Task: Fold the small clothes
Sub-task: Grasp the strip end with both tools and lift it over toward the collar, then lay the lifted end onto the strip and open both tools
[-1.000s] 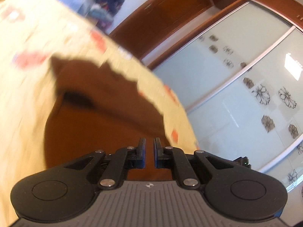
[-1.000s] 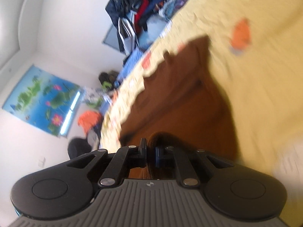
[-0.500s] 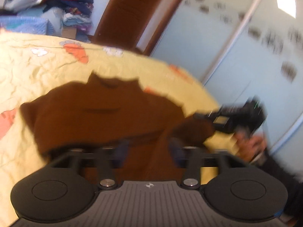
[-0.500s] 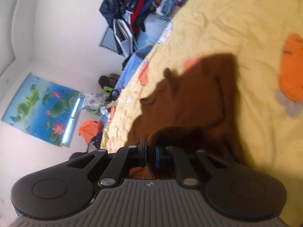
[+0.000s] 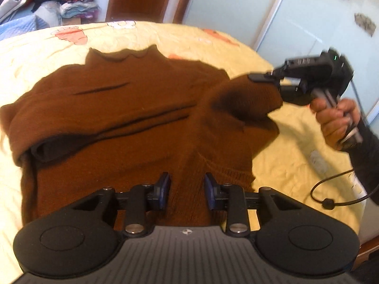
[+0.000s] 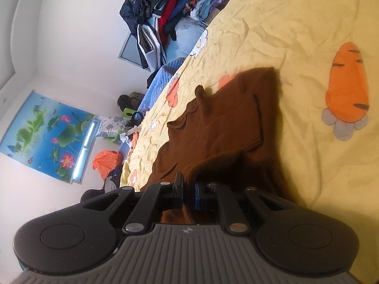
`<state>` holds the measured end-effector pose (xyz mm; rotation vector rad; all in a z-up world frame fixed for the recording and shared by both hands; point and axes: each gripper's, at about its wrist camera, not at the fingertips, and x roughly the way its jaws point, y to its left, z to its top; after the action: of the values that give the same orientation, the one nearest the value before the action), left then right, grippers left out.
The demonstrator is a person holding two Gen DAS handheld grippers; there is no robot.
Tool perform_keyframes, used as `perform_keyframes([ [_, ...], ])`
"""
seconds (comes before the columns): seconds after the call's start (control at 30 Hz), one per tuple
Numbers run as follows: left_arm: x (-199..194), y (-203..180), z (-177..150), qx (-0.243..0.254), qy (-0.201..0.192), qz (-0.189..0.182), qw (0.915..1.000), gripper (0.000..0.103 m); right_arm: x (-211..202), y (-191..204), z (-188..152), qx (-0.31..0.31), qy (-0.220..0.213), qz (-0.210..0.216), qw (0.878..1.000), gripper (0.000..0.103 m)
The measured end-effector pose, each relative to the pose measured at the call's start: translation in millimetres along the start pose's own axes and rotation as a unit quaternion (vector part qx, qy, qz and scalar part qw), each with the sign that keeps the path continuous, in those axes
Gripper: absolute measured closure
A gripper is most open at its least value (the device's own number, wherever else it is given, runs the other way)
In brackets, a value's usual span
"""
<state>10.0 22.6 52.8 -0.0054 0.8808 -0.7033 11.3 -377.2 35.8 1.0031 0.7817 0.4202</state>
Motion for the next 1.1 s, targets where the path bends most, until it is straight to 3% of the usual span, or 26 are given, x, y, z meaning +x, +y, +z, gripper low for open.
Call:
perform_keyframes([
  [0.17, -11.7, 9.8, -0.3, -0.029, -0.016, -0.021, 0.9992, 0.072, -4.1, -9.6, -2.6, 0.008, 0.0, -0.005, 1.0, 0.087],
  [0.27, -10.1, 10.3, -2.2, -0.03, -0.014, -0.006, 0.9994, 0.089, -4.3, -13.0, -5.0, 0.011, 0.004, -0.008, 1.0, 0.087],
  [0.37, -4.3, 10.6, -4.5, -0.032, -0.015, 0.013, 0.9993, 0.097, -4.9, -15.5, -6.5, 0.013, 0.005, -0.01, 1.0, 0.087],
  [0.5, -6.3, 5.8, -6.8, -0.024, -0.032, 0.033, 0.9987, 0.099, -5.4, -16.2, -6.6, 0.013, 0.006, -0.011, 1.0, 0.087],
  [0.7, -31.8, 15.6, 2.1, -0.053, -0.085, 0.024, 0.9947, 0.099, -7.4, -16.1, -4.5, 0.015, -0.001, -0.001, 1.0, 0.087],
  [0.9, -64.5, 50.6, 41.0, -0.094, -0.176, 0.022, 0.9795, 0.099, -3.7, -5.8, 21.1, 0.015, -0.021, 0.02, 0.999, 0.087],
  [1.0, -65.2, 89.3, 75.7, -0.131, -0.224, 0.047, 0.9645, 0.099, 13.4, -7.3, 53.3, 0.029, -0.034, 0.025, 0.999, 0.087],
  [1.1, -38.3, 134.0, 105.7, -0.169, -0.238, 0.114, 0.9496, 0.099, 44.0, -20.7, 90.9, 0.053, -0.042, -0.005, 0.998, 0.083],
])
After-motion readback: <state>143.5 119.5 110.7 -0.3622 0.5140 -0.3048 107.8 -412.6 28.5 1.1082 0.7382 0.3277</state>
